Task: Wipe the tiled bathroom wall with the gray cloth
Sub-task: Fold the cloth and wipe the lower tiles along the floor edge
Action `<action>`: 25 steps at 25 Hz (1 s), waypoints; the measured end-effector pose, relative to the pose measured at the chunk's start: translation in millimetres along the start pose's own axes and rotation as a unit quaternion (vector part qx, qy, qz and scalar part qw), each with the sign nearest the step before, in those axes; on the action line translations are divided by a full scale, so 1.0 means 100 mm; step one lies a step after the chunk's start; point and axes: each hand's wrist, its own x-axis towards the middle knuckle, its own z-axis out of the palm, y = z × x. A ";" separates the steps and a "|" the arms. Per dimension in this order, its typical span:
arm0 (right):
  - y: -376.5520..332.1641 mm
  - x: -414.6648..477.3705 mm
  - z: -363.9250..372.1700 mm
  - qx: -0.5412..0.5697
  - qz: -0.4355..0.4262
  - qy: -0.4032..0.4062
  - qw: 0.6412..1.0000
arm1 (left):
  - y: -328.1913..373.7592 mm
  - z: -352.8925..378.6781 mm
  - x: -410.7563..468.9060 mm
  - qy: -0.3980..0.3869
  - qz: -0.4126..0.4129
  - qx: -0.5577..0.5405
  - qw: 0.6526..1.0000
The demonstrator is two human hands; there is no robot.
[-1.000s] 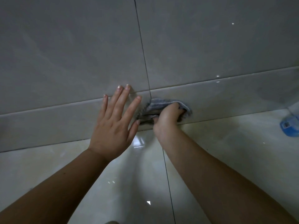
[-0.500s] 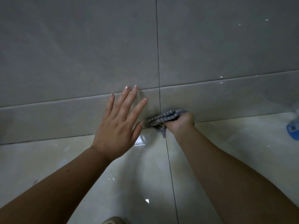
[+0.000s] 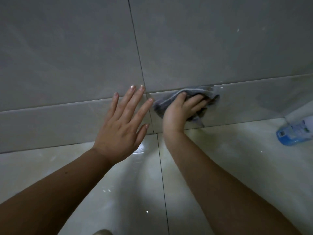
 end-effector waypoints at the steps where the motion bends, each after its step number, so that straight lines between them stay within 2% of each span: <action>1: 0.07 0.19 -0.06 0.040 -0.004 0.003 0.999 | 0.02 0.00 0.01 0.006 0.001 -0.002 1.000; 2: 0.20 0.37 -0.13 -0.007 -0.038 0.063 0.997 | 0.04 0.00 0.00 0.012 0.002 -0.003 1.000; 3: 0.31 0.56 -0.21 -0.025 -0.021 0.085 0.996 | 0.05 0.00 0.00 0.013 0.003 -0.004 1.000; 5: 0.41 0.64 -0.43 -0.103 -0.006 0.007 0.995 | 0.08 0.02 -0.01 0.006 0.006 -0.004 1.000; 7: 0.51 0.51 -0.51 -0.100 0.036 -0.041 0.994 | 0.14 0.05 0.02 -0.004 0.010 -0.001 1.000; 8: 0.48 0.46 -0.47 -0.069 0.049 -0.056 0.995 | 0.17 0.06 0.05 -0.008 0.013 -0.001 1.000; 9: 0.34 0.39 -0.40 -0.014 0.070 -0.027 0.997 | 0.21 0.07 0.09 -0.009 0.016 -0.003 1.000; 11: 0.11 0.40 -0.34 -0.016 0.022 0.029 0.999 | 0.28 0.10 0.20 -0.004 0.020 -0.013 1.000; 13: -0.05 0.51 -0.39 -0.035 -0.088 0.060 0.994 | 0.36 0.13 0.29 0.003 0.022 -0.023 0.999; 15: -0.14 0.69 -0.46 -0.021 -0.164 0.107 0.980 | 0.44 0.15 0.36 0.007 0.026 -0.031 0.999; 17: -0.06 0.87 -0.56 -0.031 -0.189 0.139 0.972 | 0.52 0.16 0.42 0.009 0.031 -0.035 0.999; 19: 0.06 0.94 -0.63 -0.040 -0.176 0.135 0.974 | 0.57 0.15 0.46 0.013 0.035 -0.034 0.999; 22: -0.06 0.85 -0.64 0.047 -0.154 0.077 0.984 | 0.61 0.13 0.51 0.014 0.039 -0.032 0.999; 25: -0.28 0.77 -0.64 0.041 -0.227 0.041 0.972 | 0.65 0.14 0.57 0.023 0.039 -0.031 0.998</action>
